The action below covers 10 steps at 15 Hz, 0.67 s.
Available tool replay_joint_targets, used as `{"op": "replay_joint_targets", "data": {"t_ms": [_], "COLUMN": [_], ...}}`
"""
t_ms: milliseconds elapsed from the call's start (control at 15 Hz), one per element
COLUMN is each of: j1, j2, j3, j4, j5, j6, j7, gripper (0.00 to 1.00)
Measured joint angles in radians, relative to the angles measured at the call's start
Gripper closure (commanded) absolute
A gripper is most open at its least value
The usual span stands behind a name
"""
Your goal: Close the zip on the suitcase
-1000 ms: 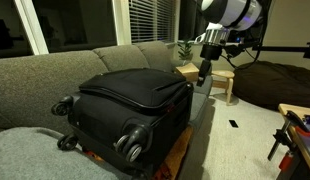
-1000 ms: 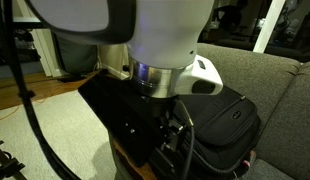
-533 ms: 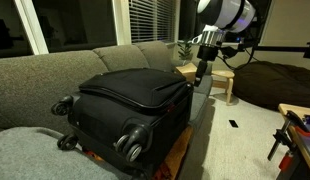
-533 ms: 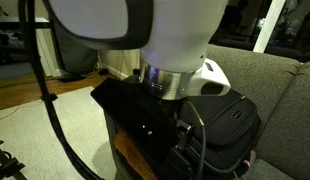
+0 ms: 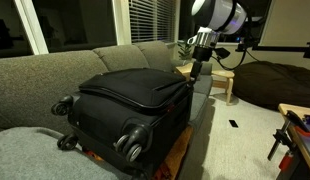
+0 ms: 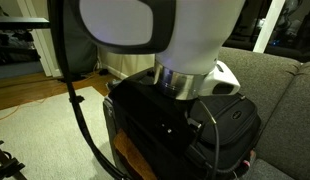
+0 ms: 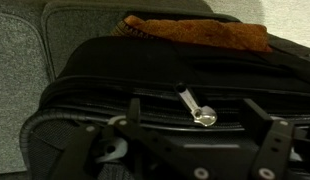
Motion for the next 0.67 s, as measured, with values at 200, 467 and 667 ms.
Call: {"op": "replay_joint_targets", "data": {"t_ms": [200, 467, 667], "j1": [-0.008, -0.013, -0.015], "j2": [0.017, 0.029, 0.029], "j3": [0.007, 0.009, 0.009], "j4": [0.017, 0.027, 0.03], "j5": [0.0, -0.002, -0.002], "j6": [-0.001, -0.011, -0.016], "j7": [0.0, 0.0, 0.0], "gripper": [0.0, 0.0, 0.33]}}
